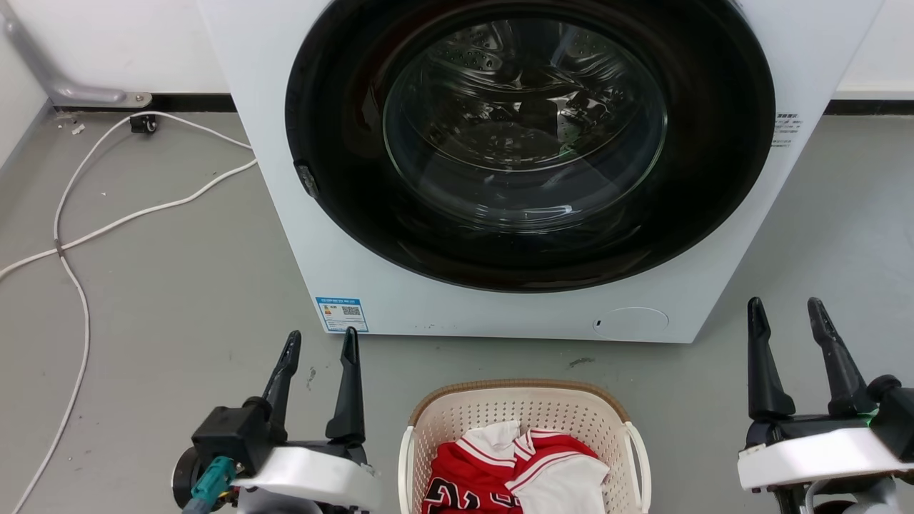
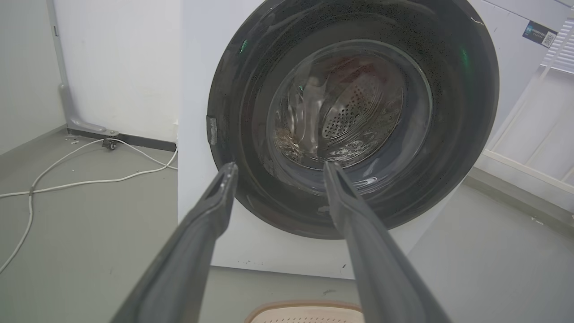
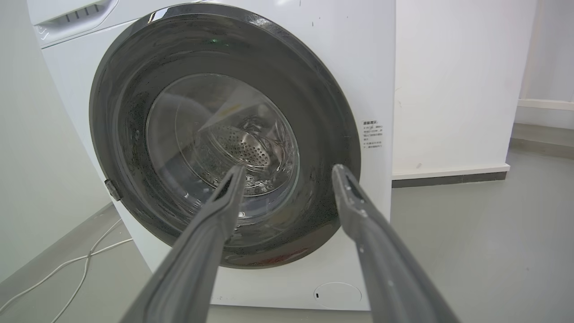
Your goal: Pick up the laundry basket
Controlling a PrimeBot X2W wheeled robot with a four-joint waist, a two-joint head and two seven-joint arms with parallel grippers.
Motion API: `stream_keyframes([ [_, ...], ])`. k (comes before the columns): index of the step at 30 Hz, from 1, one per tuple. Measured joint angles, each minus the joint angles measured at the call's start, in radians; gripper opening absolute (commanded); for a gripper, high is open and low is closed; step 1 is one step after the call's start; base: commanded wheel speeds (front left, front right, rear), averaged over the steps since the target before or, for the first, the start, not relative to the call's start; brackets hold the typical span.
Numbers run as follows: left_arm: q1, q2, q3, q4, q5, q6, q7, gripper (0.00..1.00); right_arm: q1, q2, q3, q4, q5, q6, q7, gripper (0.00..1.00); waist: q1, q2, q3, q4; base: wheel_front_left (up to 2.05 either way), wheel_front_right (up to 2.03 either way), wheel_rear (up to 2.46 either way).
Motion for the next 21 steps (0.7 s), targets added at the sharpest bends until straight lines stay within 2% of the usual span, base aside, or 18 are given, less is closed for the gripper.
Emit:
stream_keyframes([
  [10, 0.019, 0.007, -0.041, 0.067, 0.078, -0.011, -0.026, 1.00, 0.025, 0.000, -0.006, 0.090, -0.065, 0.000, -0.025, 1.00, 0.0000, 0.0000, -0.003, -0.003, 0.00, 0.00, 0.00],
  [16, 0.021, 0.002, -0.044, 0.077, 0.126, -0.012, -0.037, 1.00, 0.025, -0.001, 0.009, 0.101, -0.120, 0.000, -0.038, 1.00, 0.0000, 0.0000, 0.001, -0.006, 0.00, 0.00, 0.00],
  [21, 0.022, -0.008, -0.040, 0.079, 0.144, -0.025, -0.047, 1.00, 0.025, -0.001, 0.024, 0.106, -0.118, 0.000, -0.049, 1.00, 0.0000, 0.0000, 0.005, -0.006, 0.00, 0.00, 0.00],
])
